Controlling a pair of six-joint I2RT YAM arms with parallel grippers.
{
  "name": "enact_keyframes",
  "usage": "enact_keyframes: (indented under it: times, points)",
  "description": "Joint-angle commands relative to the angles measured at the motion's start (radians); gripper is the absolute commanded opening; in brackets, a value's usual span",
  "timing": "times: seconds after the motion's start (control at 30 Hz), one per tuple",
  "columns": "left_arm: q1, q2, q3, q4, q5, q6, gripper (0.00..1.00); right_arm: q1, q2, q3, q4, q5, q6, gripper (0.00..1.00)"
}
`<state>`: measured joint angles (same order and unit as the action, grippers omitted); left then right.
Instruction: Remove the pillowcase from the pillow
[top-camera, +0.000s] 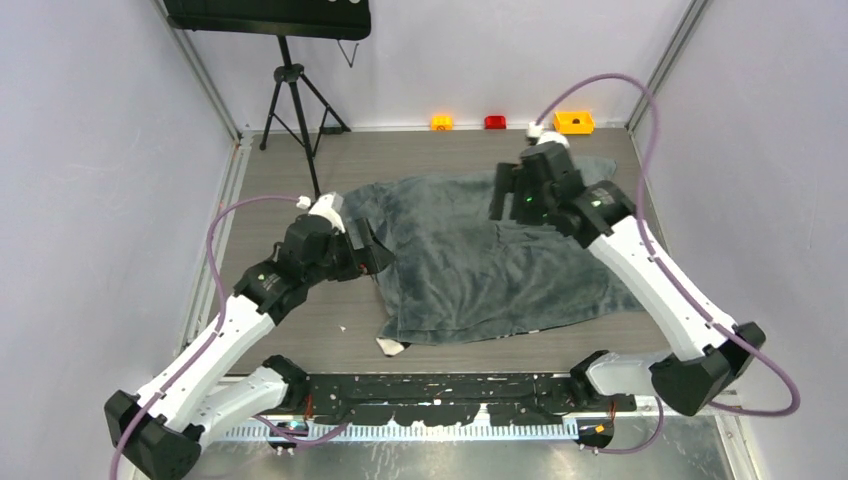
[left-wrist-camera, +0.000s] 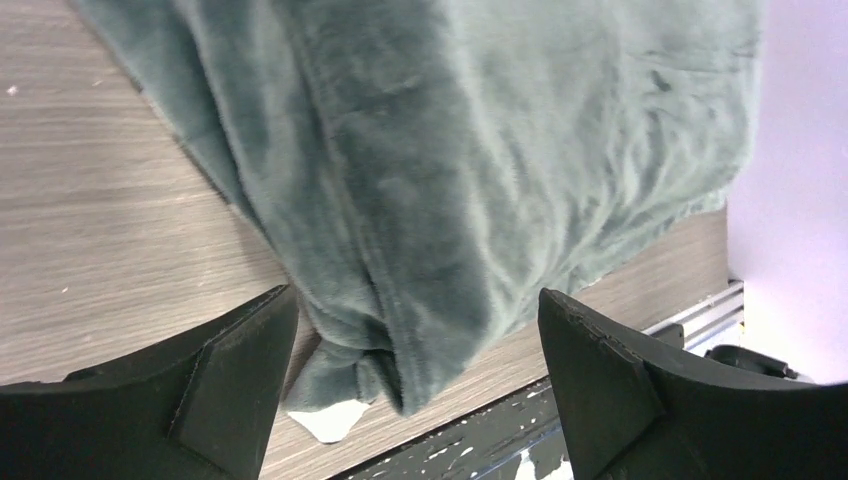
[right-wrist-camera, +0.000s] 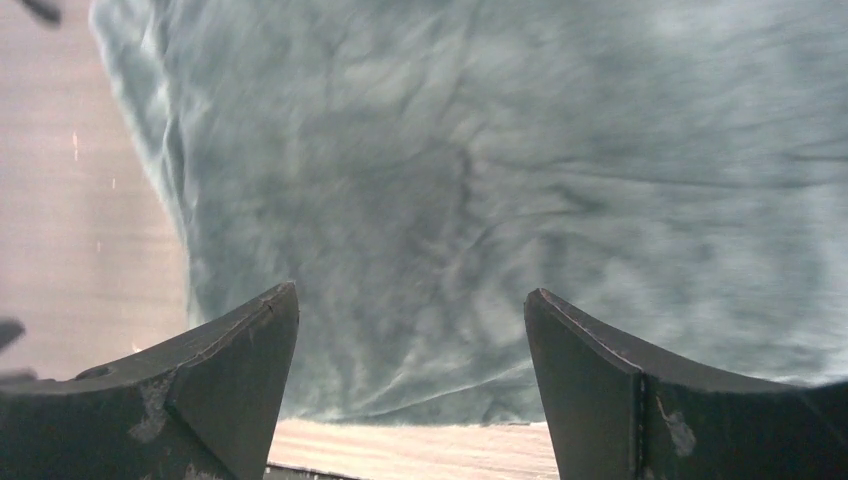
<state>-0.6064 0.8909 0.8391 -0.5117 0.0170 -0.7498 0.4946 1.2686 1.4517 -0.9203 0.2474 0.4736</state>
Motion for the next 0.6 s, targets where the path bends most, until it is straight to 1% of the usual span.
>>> enact_keyframes:
  times: [0.0, 0.1, 0.2, 0.33, 0.43, 0.5, 0.57]
  points:
    - [0.117, 0.026, -0.016, -0.059, 0.143, 0.044, 0.91, 0.175, 0.058, -0.014, 0.068, 0.079, 0.07, 0.87]
    - [0.215, 0.074, -0.024, -0.054, 0.195, 0.071, 0.9, 0.313, 0.14, 0.006, 0.086, 0.124, 0.091, 0.87]
    - [0.323, 0.114, -0.032, -0.05, 0.287, 0.088, 0.88, 0.431, 0.223, 0.03, 0.088, 0.181, 0.113, 0.86]
    - [0.412, 0.114, -0.089, -0.003, 0.356, 0.059, 0.87, 0.535, 0.312, 0.021, 0.124, 0.187, 0.15, 0.84]
    - [0.429, 0.109, -0.123, 0.021, 0.375, 0.047, 0.87, 0.585, 0.361, 0.003, 0.16, 0.186, 0.174, 0.82]
    - [0.43, 0.11, -0.135, 0.025, 0.377, 0.051, 0.86, 0.606, 0.396, -0.002, 0.169, 0.184, 0.183, 0.78]
    - [0.43, 0.111, -0.142, 0.026, 0.378, 0.056, 0.85, 0.616, 0.427, -0.007, 0.169, 0.192, 0.19, 0.7]
